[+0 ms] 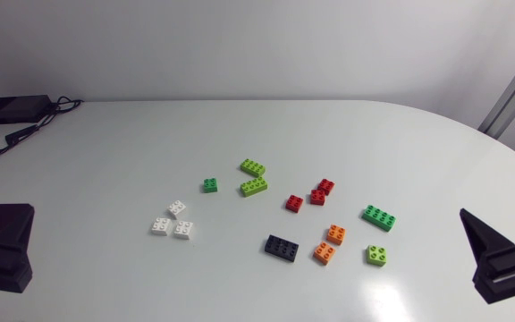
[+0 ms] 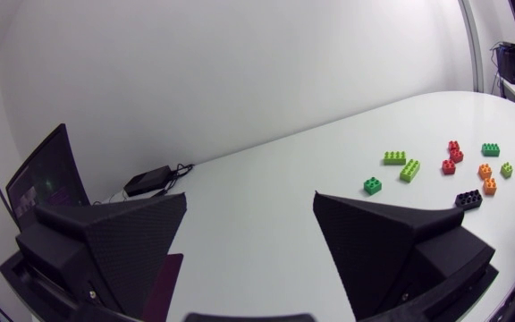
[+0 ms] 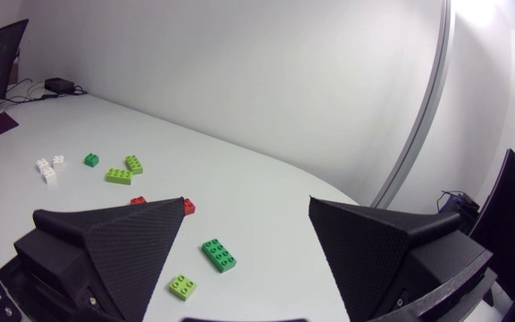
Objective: Separate the duplo bricks
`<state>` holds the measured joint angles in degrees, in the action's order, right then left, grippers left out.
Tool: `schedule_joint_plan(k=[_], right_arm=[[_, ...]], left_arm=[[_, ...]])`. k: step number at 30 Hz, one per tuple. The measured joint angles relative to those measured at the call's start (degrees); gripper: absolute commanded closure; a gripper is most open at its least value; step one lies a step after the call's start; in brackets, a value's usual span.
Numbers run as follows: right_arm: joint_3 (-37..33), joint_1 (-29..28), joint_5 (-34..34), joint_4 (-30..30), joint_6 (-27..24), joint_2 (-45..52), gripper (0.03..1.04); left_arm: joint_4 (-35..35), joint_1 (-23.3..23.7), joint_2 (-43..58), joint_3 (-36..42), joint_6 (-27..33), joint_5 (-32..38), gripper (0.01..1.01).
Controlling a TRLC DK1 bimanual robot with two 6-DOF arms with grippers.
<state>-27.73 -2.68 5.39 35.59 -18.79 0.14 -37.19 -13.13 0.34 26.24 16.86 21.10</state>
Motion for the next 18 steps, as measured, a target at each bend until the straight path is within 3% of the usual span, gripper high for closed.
schedule_joint_plan(k=[7, 13, 18], right_arm=[[3.06, -0.07, -1.18, -2.03, 0.39, 0.0, 0.07], [5.88, -0.07, 0.66, -8.17, 1.51, -0.02, 0.07], [10.14, -0.07, 1.7, -14.19, 2.12, -0.02, 0.07]], left_arm=[[-0.74, 2.69, 0.0, -0.22, -0.09, 1.66, 0.043], [0.28, 4.94, -0.02, -1.57, -1.6, 2.16, 0.043], [5.07, 8.26, -0.02, -4.11, -2.64, 3.17, 0.043]])
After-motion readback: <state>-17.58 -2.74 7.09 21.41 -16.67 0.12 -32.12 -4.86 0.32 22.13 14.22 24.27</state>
